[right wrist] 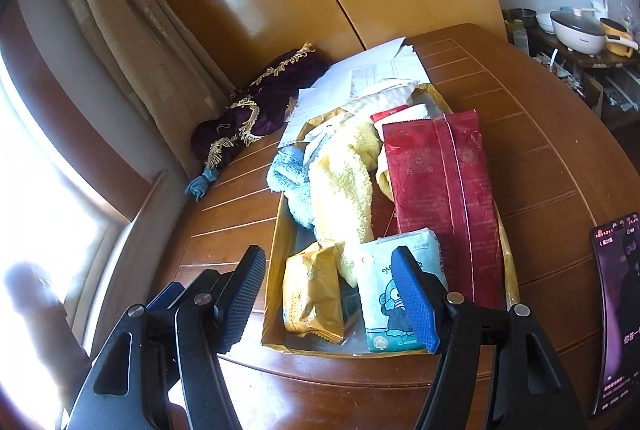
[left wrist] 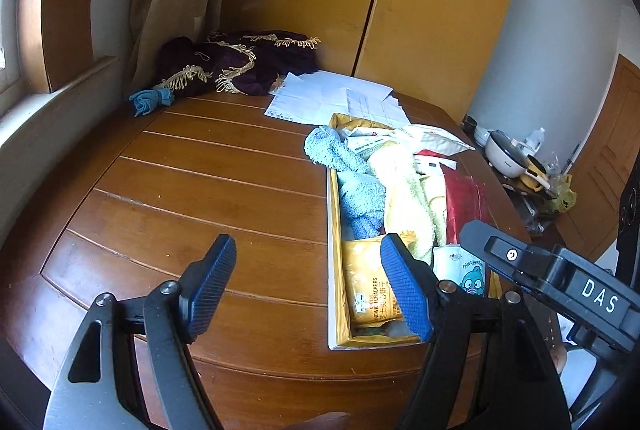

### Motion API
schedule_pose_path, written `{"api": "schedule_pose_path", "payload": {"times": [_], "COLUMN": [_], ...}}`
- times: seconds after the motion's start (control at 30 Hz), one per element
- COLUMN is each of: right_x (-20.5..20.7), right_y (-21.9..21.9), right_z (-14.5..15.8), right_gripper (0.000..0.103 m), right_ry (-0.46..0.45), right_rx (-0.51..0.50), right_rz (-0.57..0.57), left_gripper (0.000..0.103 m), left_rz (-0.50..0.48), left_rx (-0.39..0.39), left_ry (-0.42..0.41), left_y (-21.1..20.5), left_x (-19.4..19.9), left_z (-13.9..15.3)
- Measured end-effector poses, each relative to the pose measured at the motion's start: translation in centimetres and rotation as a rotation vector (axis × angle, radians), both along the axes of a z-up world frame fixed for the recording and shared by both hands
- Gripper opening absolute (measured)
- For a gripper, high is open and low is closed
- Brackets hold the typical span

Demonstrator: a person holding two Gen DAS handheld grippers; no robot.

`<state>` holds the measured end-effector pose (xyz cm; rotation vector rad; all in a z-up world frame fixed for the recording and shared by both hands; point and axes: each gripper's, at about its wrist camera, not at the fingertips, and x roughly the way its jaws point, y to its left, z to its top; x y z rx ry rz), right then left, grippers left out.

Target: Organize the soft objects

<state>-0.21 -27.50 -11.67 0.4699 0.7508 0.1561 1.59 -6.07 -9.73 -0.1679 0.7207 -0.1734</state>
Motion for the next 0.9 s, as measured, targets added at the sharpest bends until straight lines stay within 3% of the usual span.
{"api": "schedule_pose_path", "payload": {"times": [0.9], "right_x": [0.02], "right_y": [0.08], "right_z": [-0.21], "right_gripper": [0.068], "right_ry": [0.015], "right_rx": [-0.013], "right_rz": [0.007], "left_gripper": [0.075], "left_rz": [0.008], "left_rx": [0.064], "left_ry": [-0.004], "left_y": [-0.95], "left_x": [-0.42], "left_z": [-0.03]}}
